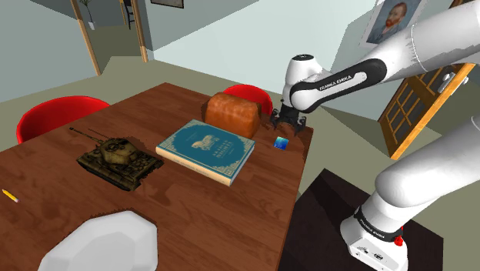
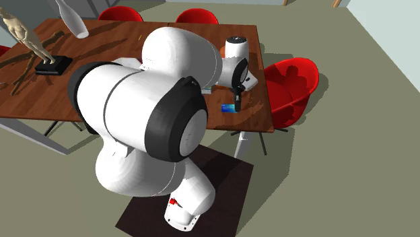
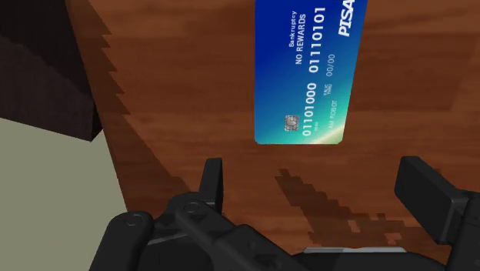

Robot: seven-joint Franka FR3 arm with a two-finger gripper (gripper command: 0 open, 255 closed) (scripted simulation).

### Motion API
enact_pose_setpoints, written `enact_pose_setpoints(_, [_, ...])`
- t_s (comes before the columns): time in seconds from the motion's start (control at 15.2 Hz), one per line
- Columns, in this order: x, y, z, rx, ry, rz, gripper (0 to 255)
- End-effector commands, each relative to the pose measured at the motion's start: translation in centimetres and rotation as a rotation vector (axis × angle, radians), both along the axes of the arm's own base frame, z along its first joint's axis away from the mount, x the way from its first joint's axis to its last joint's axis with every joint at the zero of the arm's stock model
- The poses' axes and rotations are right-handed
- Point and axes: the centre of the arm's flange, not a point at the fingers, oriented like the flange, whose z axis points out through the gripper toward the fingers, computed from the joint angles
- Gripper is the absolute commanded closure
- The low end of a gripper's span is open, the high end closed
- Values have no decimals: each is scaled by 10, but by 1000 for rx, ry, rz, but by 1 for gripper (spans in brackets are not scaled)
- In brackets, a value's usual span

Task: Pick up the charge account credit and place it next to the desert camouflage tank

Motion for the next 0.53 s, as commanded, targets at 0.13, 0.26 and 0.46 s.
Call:
enact_pose_setpoints(0.13, [1, -4, -21, -1, -2, -6, 0])
enact_pose_setpoints(0.26, [1, -5, -29, -1, -2, -6, 0])
enact_pose_setpoints(0.46, [1, -5, -29, -1, -2, -6, 0])
